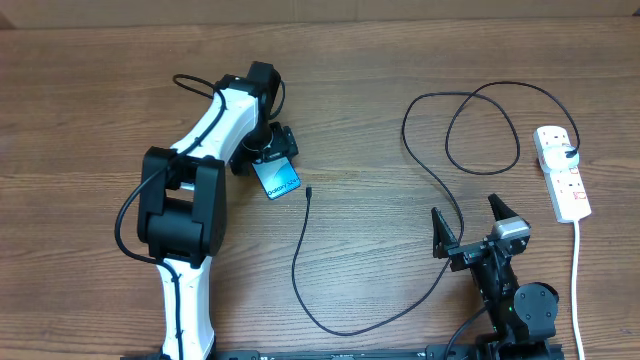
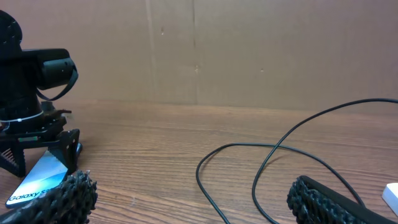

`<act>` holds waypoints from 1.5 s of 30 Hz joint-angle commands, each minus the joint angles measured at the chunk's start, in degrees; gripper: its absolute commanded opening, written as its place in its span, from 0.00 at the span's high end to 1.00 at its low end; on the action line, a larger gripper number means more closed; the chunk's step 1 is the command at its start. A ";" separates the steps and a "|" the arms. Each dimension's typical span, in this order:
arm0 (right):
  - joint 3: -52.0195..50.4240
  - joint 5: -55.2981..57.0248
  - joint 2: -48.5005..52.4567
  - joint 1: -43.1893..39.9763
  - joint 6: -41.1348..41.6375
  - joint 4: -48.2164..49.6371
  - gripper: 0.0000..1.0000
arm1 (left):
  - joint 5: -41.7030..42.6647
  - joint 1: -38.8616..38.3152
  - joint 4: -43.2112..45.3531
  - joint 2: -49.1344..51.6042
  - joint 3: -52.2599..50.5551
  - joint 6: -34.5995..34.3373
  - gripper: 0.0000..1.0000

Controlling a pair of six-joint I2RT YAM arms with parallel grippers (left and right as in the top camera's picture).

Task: Plug charger to phone and switch on socket
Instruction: 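Close the left gripper on the phone's top edge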

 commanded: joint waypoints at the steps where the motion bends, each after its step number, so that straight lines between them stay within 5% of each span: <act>1: -0.59 -0.09 -0.11 -0.37 -0.07 0.17 0.00 | -4.72 1.27 1.66 4.74 -2.99 1.31 0.05; 18: -0.59 -0.09 -0.11 -0.37 -0.07 0.17 0.00 | -4.55 1.27 4.48 4.74 -2.99 5.64 0.18; 25: -0.59 -0.09 -0.11 -0.37 -0.07 0.17 0.00 | -4.11 1.16 6.23 4.74 -2.99 8.66 0.34; 30: -0.59 -0.09 -0.11 -0.37 -0.07 0.17 0.00 | -4.09 1.14 5.88 4.74 -2.99 8.63 0.28; 34: -0.59 -0.09 -0.11 -0.37 -0.07 0.17 0.00 | -3.39 1.11 5.20 4.74 -2.99 8.61 0.09; 39: -0.59 -0.09 -0.11 -0.37 -0.07 0.17 0.00 | -3.04 1.11 4.90 4.74 -2.99 8.11 0.06; 45: -0.59 -0.09 -0.11 -0.37 -0.07 0.17 0.00 | -2.12 1.11 4.39 4.72 -2.84 8.17 0.28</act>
